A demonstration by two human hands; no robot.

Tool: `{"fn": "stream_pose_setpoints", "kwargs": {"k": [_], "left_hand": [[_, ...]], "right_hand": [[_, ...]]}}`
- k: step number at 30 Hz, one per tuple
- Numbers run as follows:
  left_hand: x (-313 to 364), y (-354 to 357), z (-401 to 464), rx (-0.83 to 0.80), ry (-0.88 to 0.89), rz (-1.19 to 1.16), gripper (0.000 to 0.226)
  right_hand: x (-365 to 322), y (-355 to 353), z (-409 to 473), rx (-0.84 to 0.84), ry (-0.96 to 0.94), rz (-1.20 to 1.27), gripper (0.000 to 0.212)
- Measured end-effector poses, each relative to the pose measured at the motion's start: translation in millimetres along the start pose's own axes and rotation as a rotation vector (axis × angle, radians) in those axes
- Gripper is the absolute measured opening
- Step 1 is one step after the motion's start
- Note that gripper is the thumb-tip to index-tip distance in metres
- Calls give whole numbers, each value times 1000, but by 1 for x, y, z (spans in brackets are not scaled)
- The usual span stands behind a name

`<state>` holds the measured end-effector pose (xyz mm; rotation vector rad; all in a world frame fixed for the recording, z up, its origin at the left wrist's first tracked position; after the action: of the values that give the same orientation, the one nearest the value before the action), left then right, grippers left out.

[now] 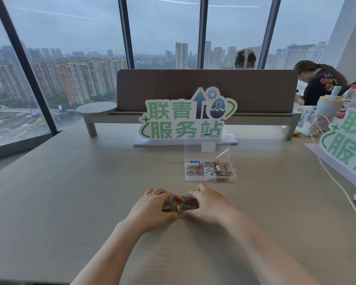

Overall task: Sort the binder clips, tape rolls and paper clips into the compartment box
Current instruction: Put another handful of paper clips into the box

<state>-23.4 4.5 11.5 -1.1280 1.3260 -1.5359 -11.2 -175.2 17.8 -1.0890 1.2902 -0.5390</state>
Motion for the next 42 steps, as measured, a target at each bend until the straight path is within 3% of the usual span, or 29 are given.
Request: {"fn": "stream_pose_setpoints", "kwargs": {"k": [11, 20, 29, 42], "left_hand": [[11, 2, 15, -13, 7, -155, 31], [19, 5, 17, 67, -33, -162, 24], [15, 6, 23, 226, -149, -413, 23], [19, -10, 72, 295, -204, -614, 22]], "right_hand": [[-22, 5, 16, 12, -62, -15, 15], [-26, 4, 19, 31, -44, -81, 10], [-10, -3, 15, 232, -36, 209, 16], [13, -45, 38, 380, 34, 439, 12]]}}
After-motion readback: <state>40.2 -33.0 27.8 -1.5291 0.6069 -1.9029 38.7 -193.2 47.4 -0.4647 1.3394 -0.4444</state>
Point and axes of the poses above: each hand's wrist, its own z-axis towards the middle knuckle, its own y-axis out of the palm, x = y × z, the point moved 3 cm from there along z, towards the middle knuckle, and after that the axes turned 12 degrees about z, right-handed, at the moved point
